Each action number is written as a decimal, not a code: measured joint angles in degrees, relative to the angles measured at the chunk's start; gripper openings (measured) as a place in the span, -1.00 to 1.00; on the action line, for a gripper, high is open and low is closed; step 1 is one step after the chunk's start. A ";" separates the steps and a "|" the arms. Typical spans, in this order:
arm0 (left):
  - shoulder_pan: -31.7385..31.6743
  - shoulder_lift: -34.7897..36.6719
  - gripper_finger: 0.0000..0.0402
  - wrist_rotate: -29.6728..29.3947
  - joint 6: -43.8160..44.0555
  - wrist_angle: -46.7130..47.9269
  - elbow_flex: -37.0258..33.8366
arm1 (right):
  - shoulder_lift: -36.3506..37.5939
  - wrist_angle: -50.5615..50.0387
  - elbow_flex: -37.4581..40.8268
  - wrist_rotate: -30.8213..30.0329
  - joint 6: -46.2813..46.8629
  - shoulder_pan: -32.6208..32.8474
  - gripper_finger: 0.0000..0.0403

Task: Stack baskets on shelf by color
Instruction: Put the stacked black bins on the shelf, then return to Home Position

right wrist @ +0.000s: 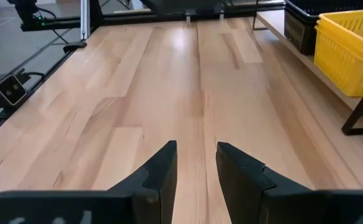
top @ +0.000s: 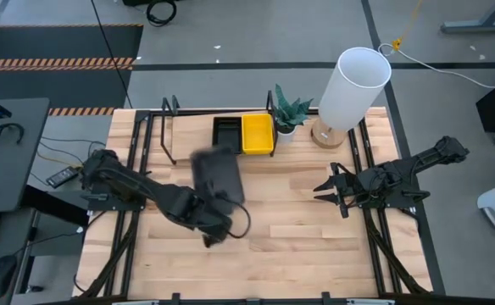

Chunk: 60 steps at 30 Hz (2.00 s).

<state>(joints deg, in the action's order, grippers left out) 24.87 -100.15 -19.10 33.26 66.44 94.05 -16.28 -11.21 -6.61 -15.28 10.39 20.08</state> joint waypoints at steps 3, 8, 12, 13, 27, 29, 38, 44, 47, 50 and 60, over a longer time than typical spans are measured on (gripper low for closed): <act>0.37 1.71 -0.91 -6.27 -1.32 10.79 2.72 | -0.17 0.41 0.00 -0.01 0.00 0.00 -0.41; -4.21 6.90 -0.91 -5.17 -2.66 19.50 0.48 | -0.47 1.17 0.00 -0.01 -0.02 0.00 -0.41; -10.50 12.33 -0.91 -3.41 -10.82 18.74 -4.54 | -0.47 1.33 0.00 -0.01 -0.02 0.00 -0.41; -12.08 13.46 -0.91 -2.81 -13.66 18.66 -5.75 | -0.47 1.34 0.00 -0.01 -0.01 0.00 -0.41; -30.91 20.60 -0.91 3.87 -37.05 13.71 -18.92 | -0.58 1.78 0.00 -0.01 -0.01 0.00 -0.41; -32.58 20.87 -0.91 3.96 -38.93 12.25 -20.54 | -0.58 1.85 0.00 -0.01 0.00 0.01 -0.41; -41.08 21.26 -0.91 7.32 -46.30 2.35 -29.57 | -0.58 2.60 0.00 -0.01 -0.02 0.02 -0.41; -45.09 21.21 -0.91 8.38 -47.47 -3.16 -31.74 | -0.58 2.59 0.00 -0.01 -0.01 0.02 -0.41; -46.23 21.19 -0.75 7.49 -45.21 -3.64 -31.86 | -0.58 2.59 0.00 0.00 -0.01 0.02 -0.41; -46.19 21.19 -0.44 5.34 -44.50 -3.63 -31.86 | -0.58 2.59 0.00 -0.01 0.00 0.02 -0.41; -40.40 21.73 0.23 -1.74 -38.62 0.76 -27.24 | -0.58 2.57 0.00 -0.01 0.00 0.02 -0.41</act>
<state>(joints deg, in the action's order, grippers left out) -15.53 -78.42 -20.84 -5.36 67.20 66.81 -16.86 -8.64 -6.61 -15.29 10.39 20.10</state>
